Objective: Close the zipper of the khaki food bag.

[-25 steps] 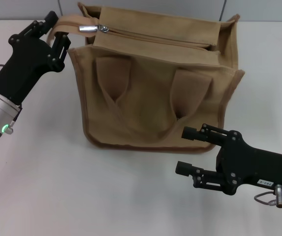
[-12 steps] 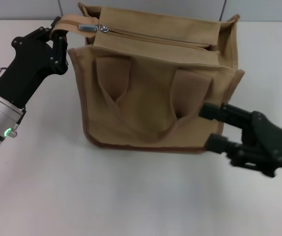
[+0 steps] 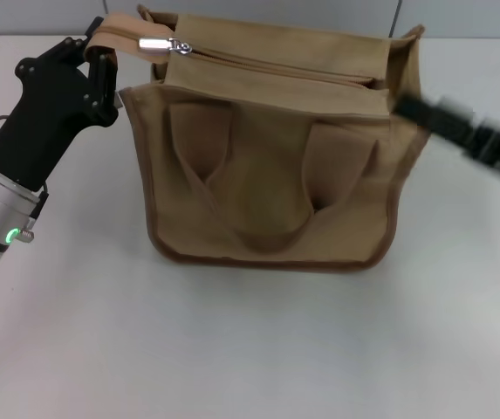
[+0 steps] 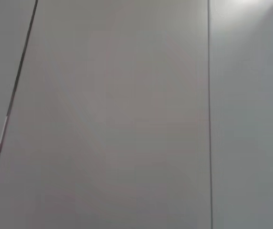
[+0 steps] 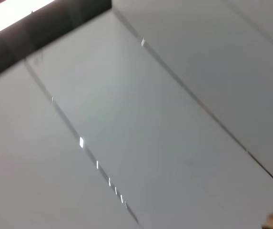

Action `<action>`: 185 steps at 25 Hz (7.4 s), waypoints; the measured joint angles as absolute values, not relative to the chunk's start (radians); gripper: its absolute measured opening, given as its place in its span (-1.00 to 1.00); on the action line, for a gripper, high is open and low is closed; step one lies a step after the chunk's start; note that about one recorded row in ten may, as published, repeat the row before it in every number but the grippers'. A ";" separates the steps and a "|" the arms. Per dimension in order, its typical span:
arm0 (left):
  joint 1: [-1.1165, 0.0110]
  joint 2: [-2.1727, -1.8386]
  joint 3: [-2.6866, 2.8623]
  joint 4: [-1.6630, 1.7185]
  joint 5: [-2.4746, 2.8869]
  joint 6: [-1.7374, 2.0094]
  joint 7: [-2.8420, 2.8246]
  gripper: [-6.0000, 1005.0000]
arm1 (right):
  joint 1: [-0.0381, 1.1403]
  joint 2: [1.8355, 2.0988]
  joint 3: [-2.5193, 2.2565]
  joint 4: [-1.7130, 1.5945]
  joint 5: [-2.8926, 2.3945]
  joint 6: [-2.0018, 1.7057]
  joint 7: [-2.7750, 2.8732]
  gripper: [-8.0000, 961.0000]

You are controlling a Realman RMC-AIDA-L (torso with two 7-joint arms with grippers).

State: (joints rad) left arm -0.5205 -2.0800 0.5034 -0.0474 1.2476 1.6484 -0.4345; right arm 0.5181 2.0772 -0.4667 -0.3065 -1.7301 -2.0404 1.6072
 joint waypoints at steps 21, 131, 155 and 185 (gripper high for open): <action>-0.513 -2.078 0.526 -0.077 1.276 1.801 -0.500 -0.94 | 0.625 2.082 -0.483 -0.181 -1.560 -1.780 2.363 0.56; -0.665 -2.080 0.505 -0.037 1.306 1.729 -0.762 -0.94 | 0.868 2.086 -0.796 -0.245 -1.531 -1.503 2.122 0.55; -0.686 -2.080 0.503 -0.036 1.309 1.701 -0.775 -0.94 | 0.842 2.092 -0.812 -0.189 -1.490 -1.482 1.562 0.54; -0.718 -2.080 0.505 -0.038 1.312 1.664 -0.776 -0.94 | 0.860 2.092 -0.817 -0.185 -1.474 -1.513 1.403 0.55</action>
